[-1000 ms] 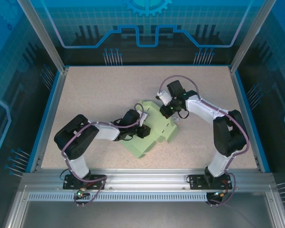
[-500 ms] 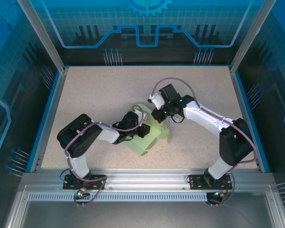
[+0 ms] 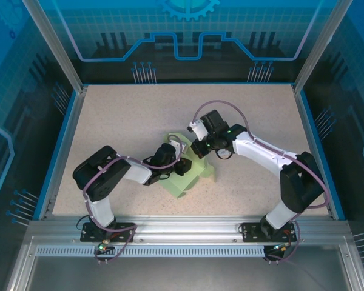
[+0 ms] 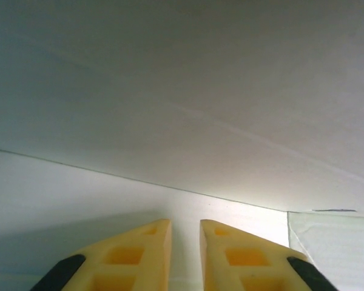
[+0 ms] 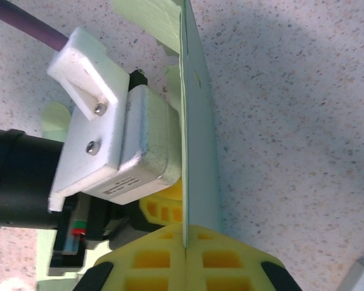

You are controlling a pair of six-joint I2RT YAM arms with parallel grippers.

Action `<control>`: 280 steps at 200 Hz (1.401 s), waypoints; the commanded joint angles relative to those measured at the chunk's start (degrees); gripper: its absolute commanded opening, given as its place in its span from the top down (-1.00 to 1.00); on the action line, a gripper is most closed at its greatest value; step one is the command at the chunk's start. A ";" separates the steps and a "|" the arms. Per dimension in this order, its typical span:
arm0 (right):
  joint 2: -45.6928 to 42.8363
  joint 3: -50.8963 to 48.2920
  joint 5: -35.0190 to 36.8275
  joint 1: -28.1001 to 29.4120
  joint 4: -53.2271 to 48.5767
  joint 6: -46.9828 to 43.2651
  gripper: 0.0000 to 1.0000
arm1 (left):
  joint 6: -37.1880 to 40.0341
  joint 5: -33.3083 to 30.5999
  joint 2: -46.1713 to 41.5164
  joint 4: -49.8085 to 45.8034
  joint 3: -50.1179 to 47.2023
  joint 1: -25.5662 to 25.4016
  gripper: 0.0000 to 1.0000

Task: Fold the paper box

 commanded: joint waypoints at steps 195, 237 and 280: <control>-7.58 3.67 2.29 -3.60 -7.82 -27.55 1.00 | 5.60 16.74 -28.53 -25.54 2.93 16.26 -0.26; -4.62 6.71 -3.85 -6.53 -10.70 -25.97 1.00 | 11.26 14.77 -24.33 -25.57 4.86 10.43 -0.31; -0.42 8.10 -5.72 -7.63 -12.42 -24.55 1.00 | 11.94 9.88 -17.80 -22.92 6.29 9.78 -0.31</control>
